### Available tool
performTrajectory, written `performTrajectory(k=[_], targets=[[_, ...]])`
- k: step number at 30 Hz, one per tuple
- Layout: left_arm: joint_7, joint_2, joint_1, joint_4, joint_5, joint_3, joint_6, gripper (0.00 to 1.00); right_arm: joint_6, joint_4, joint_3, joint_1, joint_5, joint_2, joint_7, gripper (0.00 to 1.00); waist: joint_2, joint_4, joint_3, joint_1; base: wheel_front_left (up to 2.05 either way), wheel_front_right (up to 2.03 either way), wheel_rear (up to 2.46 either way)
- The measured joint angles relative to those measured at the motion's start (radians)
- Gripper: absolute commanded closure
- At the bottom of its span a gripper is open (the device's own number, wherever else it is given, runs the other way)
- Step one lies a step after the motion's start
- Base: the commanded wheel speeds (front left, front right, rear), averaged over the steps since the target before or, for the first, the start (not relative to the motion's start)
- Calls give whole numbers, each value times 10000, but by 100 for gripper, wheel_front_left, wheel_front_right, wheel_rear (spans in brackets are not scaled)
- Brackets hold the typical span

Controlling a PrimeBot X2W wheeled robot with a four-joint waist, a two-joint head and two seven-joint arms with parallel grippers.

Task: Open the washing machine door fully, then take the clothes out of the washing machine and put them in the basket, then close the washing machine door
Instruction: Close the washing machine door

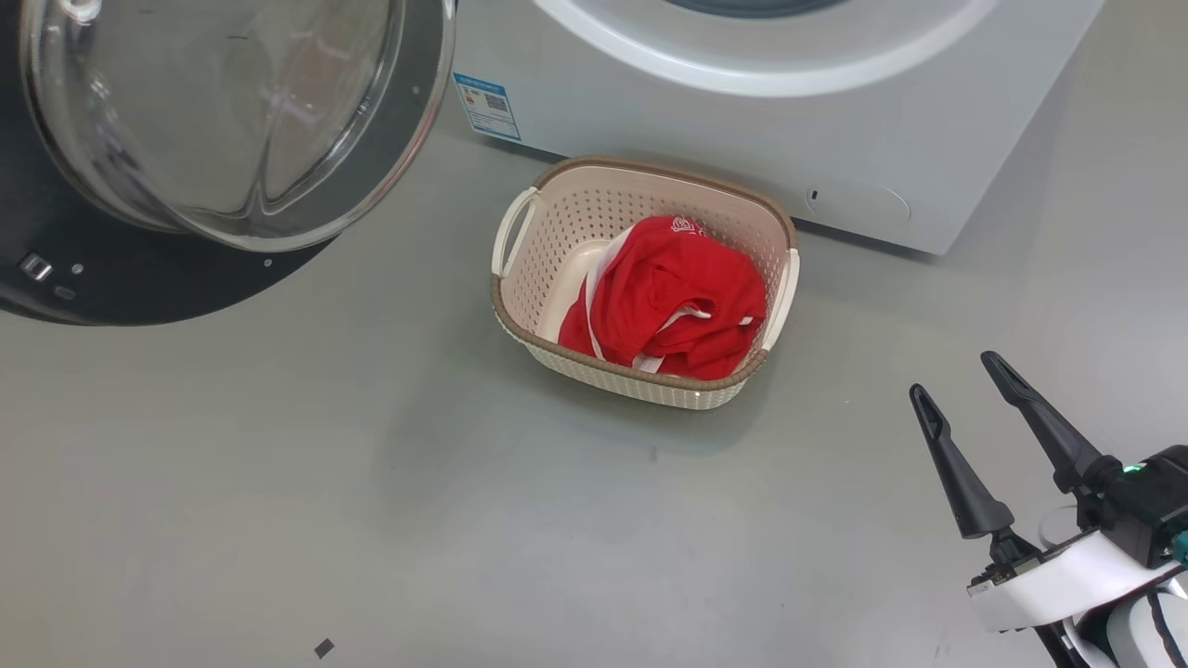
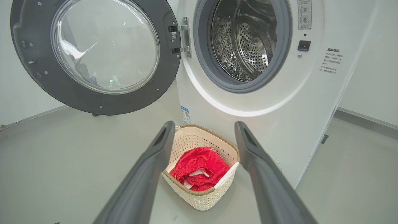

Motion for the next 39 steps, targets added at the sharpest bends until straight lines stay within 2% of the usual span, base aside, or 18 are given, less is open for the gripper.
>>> performTrajectory(k=[5,8,13,24,32,39], targets=[[688,-280,-955,1189,-1622,1421,123,100,0,-96,4,-25,44,-138,2,0,0,-413,187,0,0,0,0],[1187,-380,-1309,1925,-2079,2029,163,100,0,-151,19,-64,86,-159,2,0,0,-656,279,0,0,0,0],[1766,-512,-1738,3275,-2209,3147,163,100,0,-226,46,-151,132,-226,2,0,0,-1032,438,0,0,0,0],[2615,-523,-3061,5018,-2073,3639,163,100,2,-267,86,-217,199,-472,-2,0,0,-1627,688,0,0,0,0],[2778,-288,-3800,5636,-1774,4057,163,100,2,-364,94,-267,274,-650,-2,0,0,-1865,829,1,0,0,0],[2865,-316,-4328,5935,-1446,3942,163,100,2,-372,54,-267,286,-755,-6,0,0,-1947,941,1,0,0,0]])
